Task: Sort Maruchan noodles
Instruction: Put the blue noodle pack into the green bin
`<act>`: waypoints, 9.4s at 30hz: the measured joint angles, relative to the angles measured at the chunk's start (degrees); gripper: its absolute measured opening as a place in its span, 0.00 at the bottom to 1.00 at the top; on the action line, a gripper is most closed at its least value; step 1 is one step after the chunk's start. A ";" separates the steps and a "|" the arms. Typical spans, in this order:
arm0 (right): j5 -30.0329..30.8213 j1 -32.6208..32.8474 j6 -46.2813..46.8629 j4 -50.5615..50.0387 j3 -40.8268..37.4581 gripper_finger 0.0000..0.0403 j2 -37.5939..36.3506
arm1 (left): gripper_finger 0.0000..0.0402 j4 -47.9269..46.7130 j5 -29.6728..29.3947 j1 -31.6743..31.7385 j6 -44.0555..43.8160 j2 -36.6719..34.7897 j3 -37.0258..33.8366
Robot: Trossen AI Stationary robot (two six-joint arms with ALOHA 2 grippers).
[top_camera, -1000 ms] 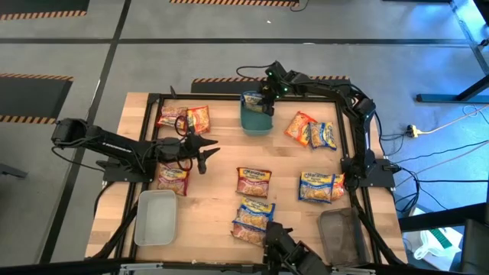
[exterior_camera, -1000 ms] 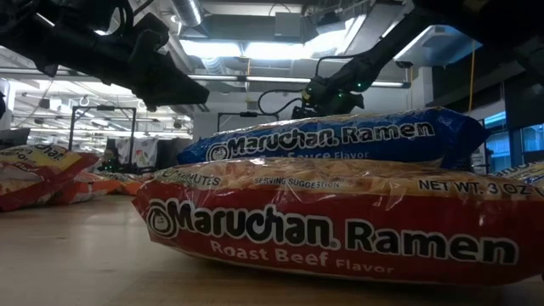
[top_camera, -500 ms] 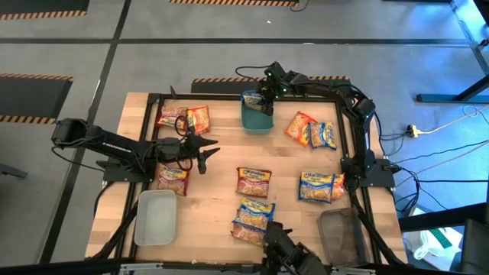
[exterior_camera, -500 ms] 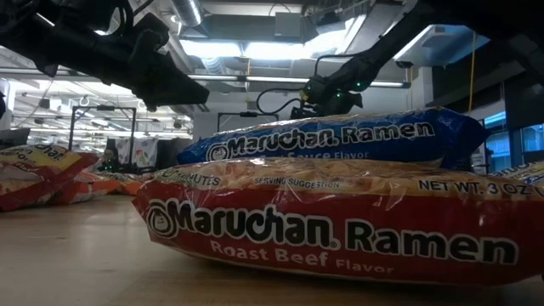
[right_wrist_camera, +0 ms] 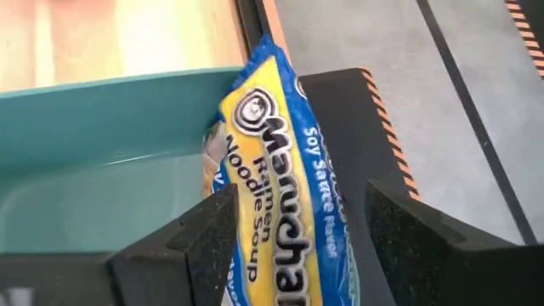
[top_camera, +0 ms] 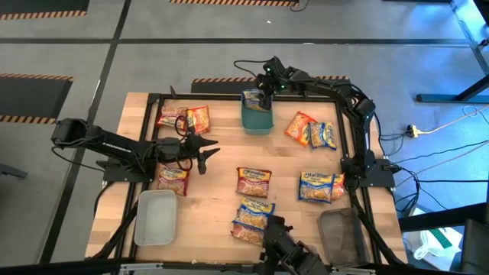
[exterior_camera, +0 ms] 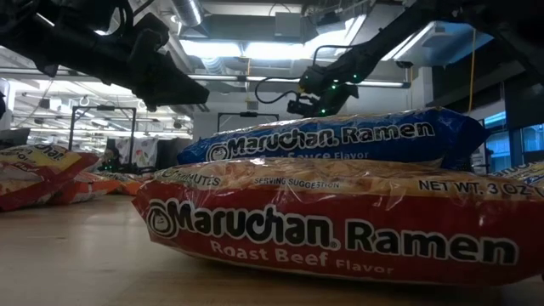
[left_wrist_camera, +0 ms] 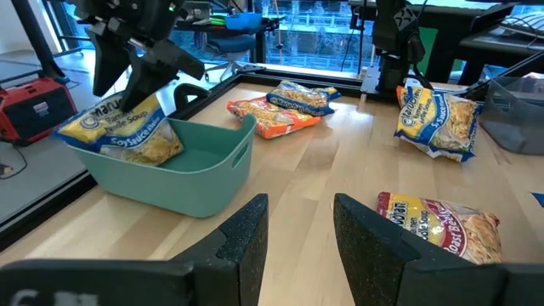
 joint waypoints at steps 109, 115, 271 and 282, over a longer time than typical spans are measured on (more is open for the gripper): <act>7.15 60.08 66.02 42.86 -52.58 0.59 -29.28 | 0.32 -0.48 9.86 -17.20 -7.34 32.26 18.29; 6.22 59.98 66.07 39.57 -47.49 0.59 -22.71 | 0.32 -1.09 8.56 -18.13 -7.39 32.24 18.29; 21.36 64.32 90.38 49.64 -48.22 0.70 -10.41 | 0.32 -25.15 -10.90 -32.74 -16.70 52.32 41.20; 20.35 64.41 89.81 52.99 -48.24 0.39 -9.97 | 0.32 -23.18 -10.97 -32.72 -14.66 52.55 41.05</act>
